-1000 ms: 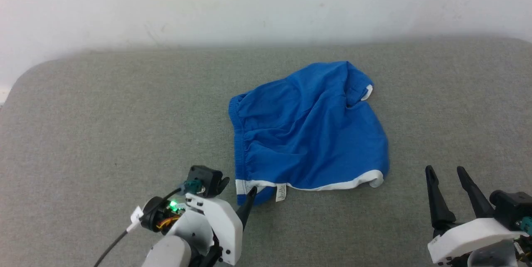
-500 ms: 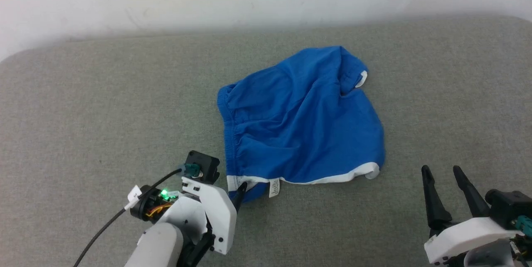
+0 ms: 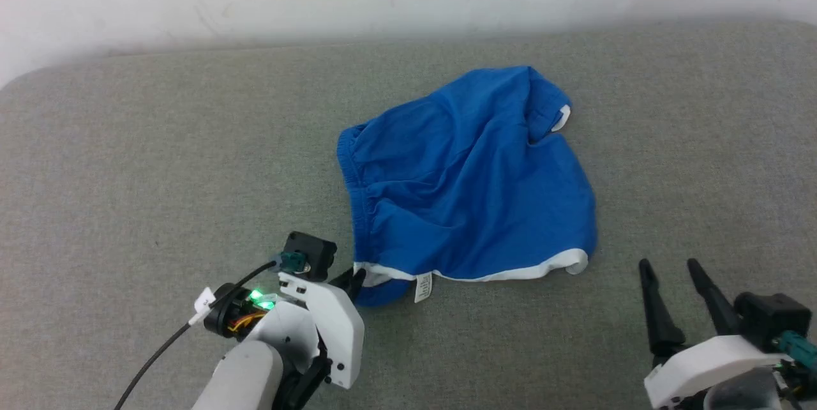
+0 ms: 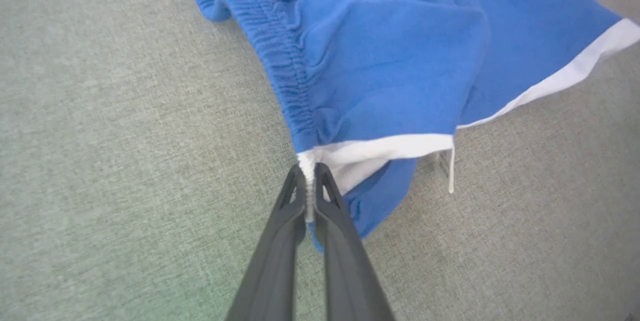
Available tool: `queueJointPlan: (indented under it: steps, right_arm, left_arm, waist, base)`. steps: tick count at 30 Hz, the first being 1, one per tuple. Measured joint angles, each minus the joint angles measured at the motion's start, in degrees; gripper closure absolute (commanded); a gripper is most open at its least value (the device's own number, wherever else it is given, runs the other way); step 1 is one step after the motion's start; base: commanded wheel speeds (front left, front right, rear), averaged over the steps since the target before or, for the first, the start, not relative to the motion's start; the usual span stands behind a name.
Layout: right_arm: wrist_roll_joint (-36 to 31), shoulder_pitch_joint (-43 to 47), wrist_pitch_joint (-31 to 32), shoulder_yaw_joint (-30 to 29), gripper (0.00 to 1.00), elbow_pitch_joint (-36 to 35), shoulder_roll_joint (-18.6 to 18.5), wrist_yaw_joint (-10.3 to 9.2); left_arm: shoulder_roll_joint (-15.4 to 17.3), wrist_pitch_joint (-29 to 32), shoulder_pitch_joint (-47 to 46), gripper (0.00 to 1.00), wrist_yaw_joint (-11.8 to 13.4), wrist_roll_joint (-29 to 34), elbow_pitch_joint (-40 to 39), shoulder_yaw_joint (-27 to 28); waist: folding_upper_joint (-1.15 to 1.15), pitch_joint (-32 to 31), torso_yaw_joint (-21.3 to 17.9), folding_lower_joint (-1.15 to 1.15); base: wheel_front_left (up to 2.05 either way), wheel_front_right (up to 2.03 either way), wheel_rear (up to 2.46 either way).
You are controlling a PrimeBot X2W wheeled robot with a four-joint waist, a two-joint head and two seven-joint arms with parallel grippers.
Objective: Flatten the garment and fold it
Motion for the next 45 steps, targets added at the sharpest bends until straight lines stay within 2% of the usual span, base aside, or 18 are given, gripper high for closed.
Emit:
queueJointPlan:
  steps: [4,11,15,28,29,30,31,32,33,40,45]
  right_arm:
    - [0.08,0.01,1.38,3.59,0.0,-0.42,-1.62,0.0]
    - [-0.86,-0.39,7.37,12.28,0.0,-1.48,-10.49,0.0]
    - [-4.3,-3.43,9.67,15.23,0.0,0.18,-13.48,0.0]
    - [-6.68,-10.64,11.02,20.33,0.0,10.42,-14.72,0.0]
    - [-6.66,-10.94,11.02,20.43,0.15,11.21,-14.69,0.0]
    - [-6.65,-11.15,10.85,20.6,0.15,11.84,-14.59,0.0]
    - [-6.61,-11.44,10.49,20.84,0.63,12.52,-14.46,0.0]
    - [-6.58,-11.78,10.23,21.11,0.96,13.08,-14.38,0.01]
    - [-6.56,-12.06,9.84,21.39,1.0,13.46,-14.29,0.01]
    - [-6.5,-13.0,8.01,20.92,1.0,15.57,-14.43,0.01]
    - [-6.47,-12.82,7.01,18.18,1.0,13.54,-15.61,0.01]
  left_arm:
    - [-0.12,-3.7,-0.02,1.0,0.02,-0.19,-0.52,0.52]
    - [-0.86,-8.96,1.14,1.0,1.24,-0.47,-2.93,1.25]
    - [-1.0,-9.99,1.55,1.0,1.53,-0.48,-3.59,1.13]
    - [-1.69,-10.92,2.01,1.0,1.53,-0.7,-3.57,-0.47]
    - [-1.72,-10.92,1.99,1.0,1.53,-0.7,-3.56,-0.55]
    - [-1.72,-11.0,1.99,1.0,1.53,-0.7,-3.56,-0.6]
    - [-1.72,-11.15,1.98,1.0,1.53,-0.7,-3.55,-0.67]
    - [-1.74,-11.28,1.98,1.0,1.53,-0.73,-3.52,-0.7]
    - [-1.71,-11.4,1.98,1.0,1.53,-0.79,-3.47,-0.69]
    - [-1.36,-12.02,2.0,1.0,2.03,-1.04,-3.18,-0.59]
    - [-0.78,-13.91,2.22,1.0,2.11,-1.29,-3.94,-0.36]
  waist:
    - [0.0,-0.44,0.67,0.0]
    - [0.0,-1.04,2.56,-0.01]
    - [0.0,-1.04,3.62,-0.01]
    - [0.0,-0.18,6.26,-0.01]
    - [0.0,-0.05,6.37,0.0]
    - [0.0,0.07,6.47,0.0]
    - [0.0,0.19,6.54,0.0]
    - [0.0,0.29,6.61,-0.01]
    - [0.0,0.36,6.66,-0.01]
    - [0.0,-0.36,6.46,0.0]
    - [0.0,-1.91,6.1,-0.01]
  base:
    - [0.0,0.0,0.0]
    - [0.0,0.0,0.0]
    - [0.0,0.0,0.0]
    - [0.0,0.0,0.0]
    - [0.0,0.0,0.0]
    - [0.0,0.0,0.0]
    - [0.0,0.0,0.0]
    - [0.0,0.0,0.0]
    - [0.0,0.0,0.0]
    - [0.0,0.0,0.0]
    - [0.0,0.0,0.0]
